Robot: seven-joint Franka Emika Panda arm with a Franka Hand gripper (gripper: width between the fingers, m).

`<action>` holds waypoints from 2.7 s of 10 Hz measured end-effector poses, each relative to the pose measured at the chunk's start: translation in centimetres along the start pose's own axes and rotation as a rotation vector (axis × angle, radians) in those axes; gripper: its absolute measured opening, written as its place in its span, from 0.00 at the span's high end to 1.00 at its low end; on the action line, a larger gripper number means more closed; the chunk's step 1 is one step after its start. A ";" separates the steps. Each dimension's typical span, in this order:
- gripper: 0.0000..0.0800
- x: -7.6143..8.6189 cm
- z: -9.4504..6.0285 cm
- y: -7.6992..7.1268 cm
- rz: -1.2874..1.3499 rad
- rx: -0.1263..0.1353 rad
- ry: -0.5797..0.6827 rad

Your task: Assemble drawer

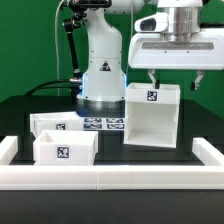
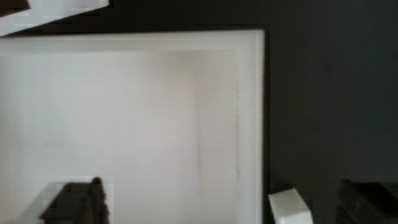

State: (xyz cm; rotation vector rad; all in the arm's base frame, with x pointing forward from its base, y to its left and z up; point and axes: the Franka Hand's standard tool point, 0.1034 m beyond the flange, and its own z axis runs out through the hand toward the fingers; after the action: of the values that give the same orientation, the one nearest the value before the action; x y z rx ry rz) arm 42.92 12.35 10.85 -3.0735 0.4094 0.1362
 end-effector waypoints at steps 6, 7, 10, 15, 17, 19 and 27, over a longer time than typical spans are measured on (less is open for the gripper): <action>0.50 -0.1 0.9 0.0 -0.006 -0.001 -0.007; 0.75 -0.1 0.9 0.0 -0.006 -0.001 -0.007; 0.95 -0.1 0.9 0.0 -0.006 -0.001 -0.007; 0.95 -0.1 0.9 0.0 -0.006 -0.001 -0.007; 0.95 1.2 0.8 0.5 -0.036 0.004 -0.002; 0.95 3.5 0.6 0.3 -0.037 0.016 0.016; 0.95 13.0 -0.4 -1.2 -0.001 0.061 0.098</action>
Offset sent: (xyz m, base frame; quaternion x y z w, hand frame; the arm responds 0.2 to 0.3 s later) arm 0.0010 0.0043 -0.0040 0.0002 -0.0048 0.0055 1.0000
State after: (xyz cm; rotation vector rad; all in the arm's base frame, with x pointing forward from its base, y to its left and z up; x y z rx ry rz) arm 55.77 10.12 10.06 -3.0289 0.4088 -0.0271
